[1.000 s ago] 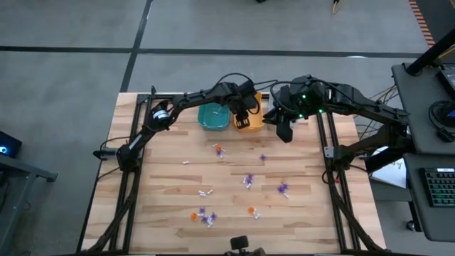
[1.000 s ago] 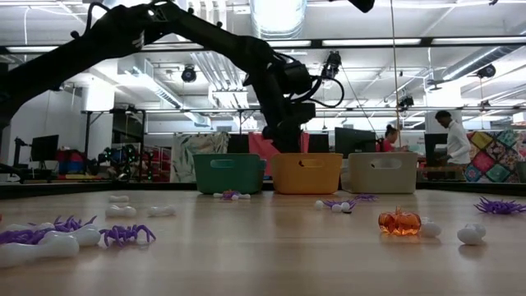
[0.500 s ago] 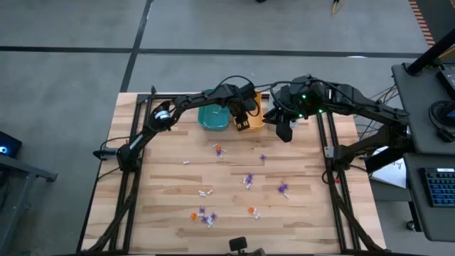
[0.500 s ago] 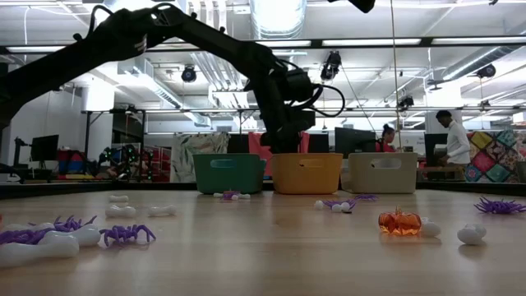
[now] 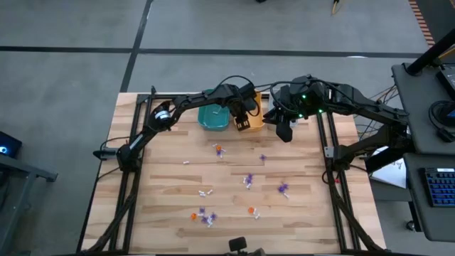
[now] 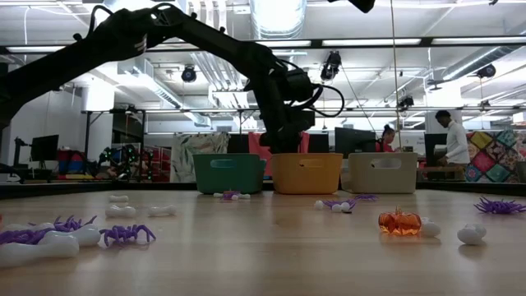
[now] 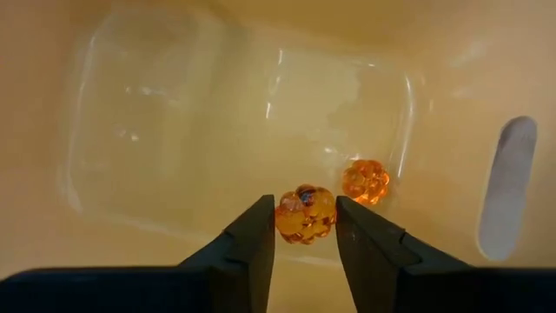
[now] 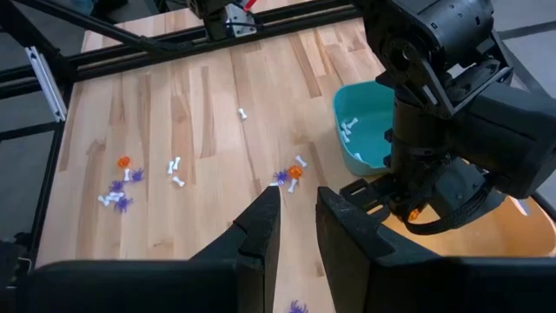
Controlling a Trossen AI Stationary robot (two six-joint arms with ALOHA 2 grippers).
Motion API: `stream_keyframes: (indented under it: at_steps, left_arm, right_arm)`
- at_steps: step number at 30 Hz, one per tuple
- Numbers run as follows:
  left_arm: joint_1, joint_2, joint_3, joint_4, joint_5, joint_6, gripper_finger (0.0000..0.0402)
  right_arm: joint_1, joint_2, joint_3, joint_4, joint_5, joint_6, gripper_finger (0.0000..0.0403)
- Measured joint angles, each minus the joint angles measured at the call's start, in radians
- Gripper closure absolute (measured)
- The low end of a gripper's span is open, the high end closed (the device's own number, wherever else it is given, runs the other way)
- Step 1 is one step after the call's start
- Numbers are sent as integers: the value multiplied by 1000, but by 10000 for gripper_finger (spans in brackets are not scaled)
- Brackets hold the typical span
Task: Sort Halloween decoration
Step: Put the orange pumpkin toy into the yellow bin, then put the purple spider toy into the gray bin
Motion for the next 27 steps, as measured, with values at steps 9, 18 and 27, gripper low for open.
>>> stream_keyframes:
  at_steps: [9, 18, 27]
  left_arm:
    - [0, 0, 0, 0, -4, -29, 283]
    - [0, -8, 28, -47, -2, -62, 282]
    - [0, -84, 138, -160, 2, -48, 282]
  right_arm:
    - [0, 0, 0, 0, 0, -2, 337]
    - [0, 0, 0, 0, 0, 13, 337]
    - [0, 0, 0, 0, 0, 123, 337]
